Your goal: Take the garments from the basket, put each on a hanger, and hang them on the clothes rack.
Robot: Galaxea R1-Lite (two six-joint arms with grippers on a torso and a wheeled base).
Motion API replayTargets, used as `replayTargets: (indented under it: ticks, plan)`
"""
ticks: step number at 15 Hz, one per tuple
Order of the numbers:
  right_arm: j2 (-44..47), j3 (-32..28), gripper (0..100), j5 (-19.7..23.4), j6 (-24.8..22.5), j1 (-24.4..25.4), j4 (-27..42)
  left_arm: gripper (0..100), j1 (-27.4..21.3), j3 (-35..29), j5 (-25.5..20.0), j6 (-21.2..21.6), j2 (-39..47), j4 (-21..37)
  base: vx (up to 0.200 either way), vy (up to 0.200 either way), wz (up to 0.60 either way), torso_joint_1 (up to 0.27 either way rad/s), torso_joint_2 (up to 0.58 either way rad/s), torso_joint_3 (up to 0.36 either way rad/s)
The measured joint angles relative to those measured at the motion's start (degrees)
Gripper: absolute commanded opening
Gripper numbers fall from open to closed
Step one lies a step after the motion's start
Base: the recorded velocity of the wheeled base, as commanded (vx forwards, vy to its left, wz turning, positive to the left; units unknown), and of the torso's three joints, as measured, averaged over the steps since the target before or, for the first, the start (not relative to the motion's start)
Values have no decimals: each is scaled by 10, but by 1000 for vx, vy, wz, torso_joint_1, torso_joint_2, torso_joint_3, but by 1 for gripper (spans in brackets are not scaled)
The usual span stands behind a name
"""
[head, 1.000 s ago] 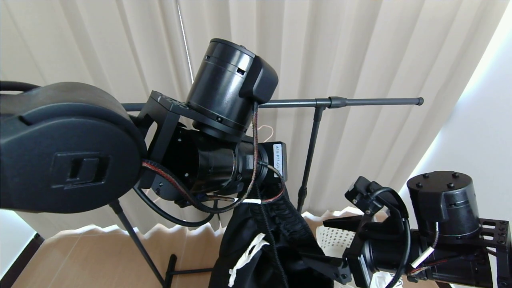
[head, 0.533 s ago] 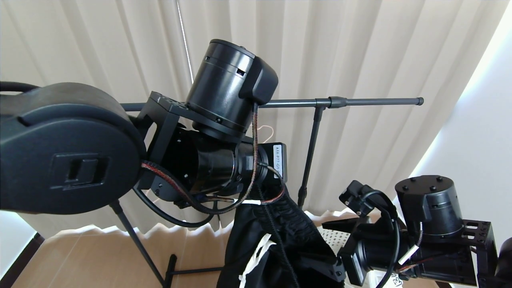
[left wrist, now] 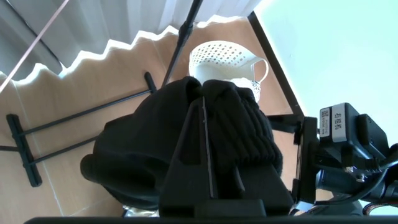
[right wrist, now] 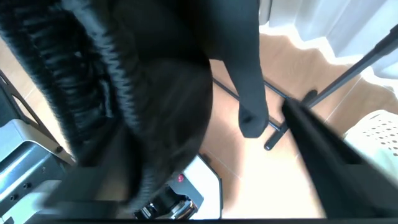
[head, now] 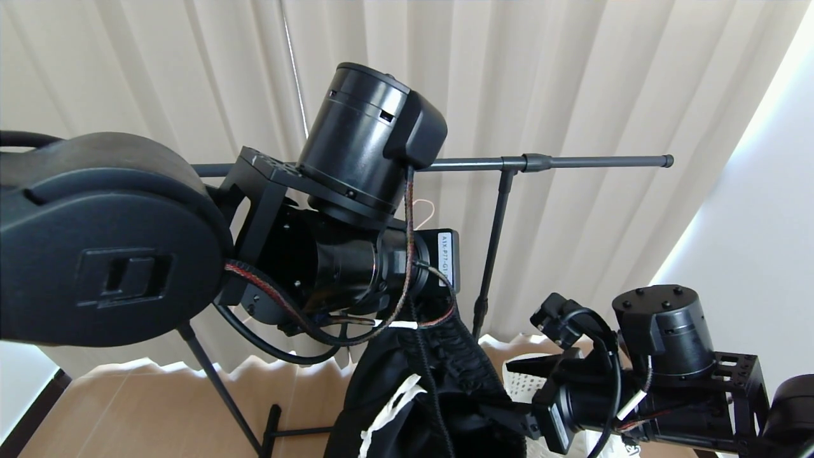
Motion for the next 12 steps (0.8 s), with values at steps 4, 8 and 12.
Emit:
replayTargets:
  ticks: [4,8,12]
  plan:
    - [-1,0,0,0,0,-6,0,0,0,0,0,-1,0,0,0,0,0,0,0,0]
    - [-15,-3,0,-1,-1,-35,-20,0,3,23,-1,4,-5,1,0,0,0,0,0,0]
    - [-54,-24,0,-24,15,-68,-18,0,28,89,-2,19,-19,0,0,0,0,0,0,0]
